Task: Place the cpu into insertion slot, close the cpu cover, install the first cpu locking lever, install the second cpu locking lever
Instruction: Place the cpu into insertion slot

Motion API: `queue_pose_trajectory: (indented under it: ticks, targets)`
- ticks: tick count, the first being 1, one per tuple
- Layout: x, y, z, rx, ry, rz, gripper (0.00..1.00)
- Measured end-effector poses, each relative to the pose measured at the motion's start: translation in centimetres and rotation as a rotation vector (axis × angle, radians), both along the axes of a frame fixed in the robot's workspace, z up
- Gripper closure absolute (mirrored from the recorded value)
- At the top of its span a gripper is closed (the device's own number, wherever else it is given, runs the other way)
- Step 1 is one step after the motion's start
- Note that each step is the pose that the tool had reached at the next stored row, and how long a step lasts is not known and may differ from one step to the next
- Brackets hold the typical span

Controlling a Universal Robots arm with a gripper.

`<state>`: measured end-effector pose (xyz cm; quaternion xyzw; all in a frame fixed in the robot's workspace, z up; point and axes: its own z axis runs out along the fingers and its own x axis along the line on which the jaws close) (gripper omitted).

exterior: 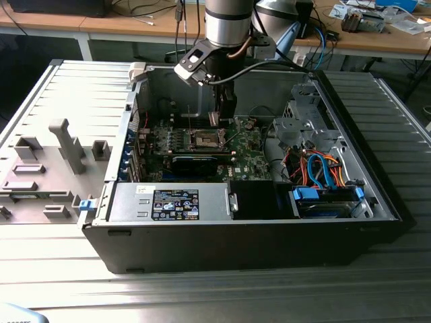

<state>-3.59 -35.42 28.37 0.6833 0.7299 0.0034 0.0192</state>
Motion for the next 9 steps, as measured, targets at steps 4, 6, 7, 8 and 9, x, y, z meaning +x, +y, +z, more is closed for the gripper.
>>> queue_pose_trajectory:
  ticks: [4,6,7,8,9]
  targets:
    - [0.00,0.00,-0.02,-0.0009,0.0000,-0.027,0.46]
    - [0.00,0.00,-0.02,-0.0012,0.0000,-0.038,0.46]
    - [0.00,0.00,-0.02,-0.0012,0.0000,-0.041,0.46]
    - [0.00,0.00,-0.02,-0.0014,0.0000,-0.045,0.46]
    - [0.00,0.00,-0.02,-0.0015,0.0000,-0.047,0.46]
